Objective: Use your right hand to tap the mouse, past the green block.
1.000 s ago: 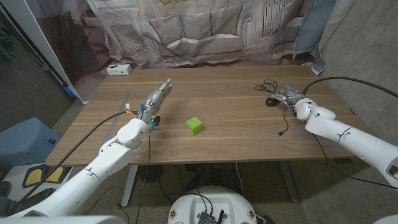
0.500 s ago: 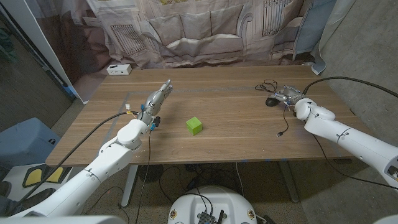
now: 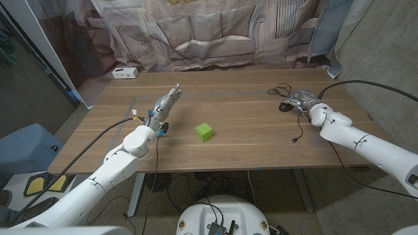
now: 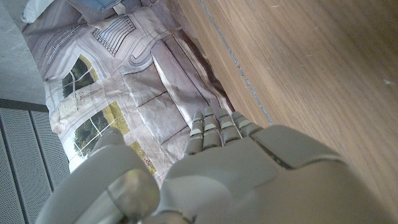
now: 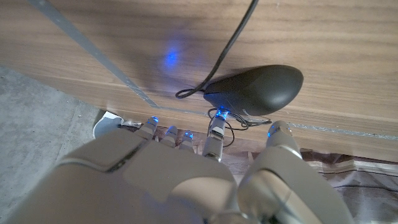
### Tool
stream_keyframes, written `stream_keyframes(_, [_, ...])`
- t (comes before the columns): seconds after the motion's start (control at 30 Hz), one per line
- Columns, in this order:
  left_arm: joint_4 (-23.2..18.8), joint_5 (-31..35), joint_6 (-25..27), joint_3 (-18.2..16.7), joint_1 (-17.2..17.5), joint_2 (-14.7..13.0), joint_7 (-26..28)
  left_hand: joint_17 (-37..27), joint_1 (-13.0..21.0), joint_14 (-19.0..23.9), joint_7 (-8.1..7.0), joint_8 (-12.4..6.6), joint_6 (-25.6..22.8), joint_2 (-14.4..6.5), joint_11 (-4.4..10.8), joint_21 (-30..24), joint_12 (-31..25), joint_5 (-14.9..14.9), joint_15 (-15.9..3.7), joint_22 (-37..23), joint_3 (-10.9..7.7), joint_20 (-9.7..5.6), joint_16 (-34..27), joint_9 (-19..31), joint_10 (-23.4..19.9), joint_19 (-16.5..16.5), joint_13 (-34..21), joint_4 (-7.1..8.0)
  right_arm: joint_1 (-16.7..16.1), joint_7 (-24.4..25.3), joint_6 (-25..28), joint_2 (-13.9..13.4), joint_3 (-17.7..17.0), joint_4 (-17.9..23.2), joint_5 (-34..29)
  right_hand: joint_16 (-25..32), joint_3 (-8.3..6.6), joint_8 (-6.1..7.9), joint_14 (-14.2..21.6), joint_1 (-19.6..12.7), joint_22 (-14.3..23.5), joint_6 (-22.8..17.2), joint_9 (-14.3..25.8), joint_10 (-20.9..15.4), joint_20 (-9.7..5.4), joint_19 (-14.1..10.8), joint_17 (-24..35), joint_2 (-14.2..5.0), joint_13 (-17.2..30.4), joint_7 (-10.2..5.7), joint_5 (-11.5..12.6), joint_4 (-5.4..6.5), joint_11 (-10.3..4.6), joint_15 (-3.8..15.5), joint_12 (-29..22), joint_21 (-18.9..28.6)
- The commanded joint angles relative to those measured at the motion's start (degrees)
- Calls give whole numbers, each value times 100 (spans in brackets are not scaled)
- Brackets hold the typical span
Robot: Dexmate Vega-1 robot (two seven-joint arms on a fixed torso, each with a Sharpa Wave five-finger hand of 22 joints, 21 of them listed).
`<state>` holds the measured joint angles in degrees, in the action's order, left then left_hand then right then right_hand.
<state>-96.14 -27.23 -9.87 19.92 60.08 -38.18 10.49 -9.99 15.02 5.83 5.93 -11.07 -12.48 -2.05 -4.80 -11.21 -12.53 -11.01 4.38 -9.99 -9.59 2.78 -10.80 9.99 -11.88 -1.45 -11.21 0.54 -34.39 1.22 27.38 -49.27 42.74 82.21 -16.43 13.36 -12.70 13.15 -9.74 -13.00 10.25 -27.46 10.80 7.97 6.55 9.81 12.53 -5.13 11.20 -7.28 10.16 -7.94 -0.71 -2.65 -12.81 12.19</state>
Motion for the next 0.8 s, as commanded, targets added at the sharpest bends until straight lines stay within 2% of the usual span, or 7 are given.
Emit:
stream_keyframes(0.03, [-14,-9,-65,-35,46,-14,0,-27,7,-9,11,21,-11,-36,26,1,14,15,5,-35,-23,18,7,31,-11,-43,-12,-44,-66,145,38,-33,-65,172,-85,26,-62,-39,-849,-21,13,-133,16,3,-56,687,-2,17,5,109,15,5,23,-54,-9,-7])
stream_keyframes(0.57, [-4,-30,-101,-49,77,-10,-17,-26,6,-17,6,22,-10,-44,30,-4,15,15,-2,-35,-24,18,10,31,-12,-40,-12,-55,-194,299,65,-80,-214,353,-43,26,-73,-93,-834,-27,13,-48,17,-1,-49,679,-3,13,5,82,15,4,41,-53,7,-11])
stream_keyframes(0.8, [3,-33,-98,-38,73,-12,-39,-26,5,-13,5,23,-9,-47,29,-3,16,16,-2,-35,-24,19,8,31,-10,-43,-12,-60,-268,435,40,-97,-282,421,-39,22,-83,-173,-826,-37,13,130,19,-17,-46,656,-5,12,5,70,15,0,51,-51,14,-7])
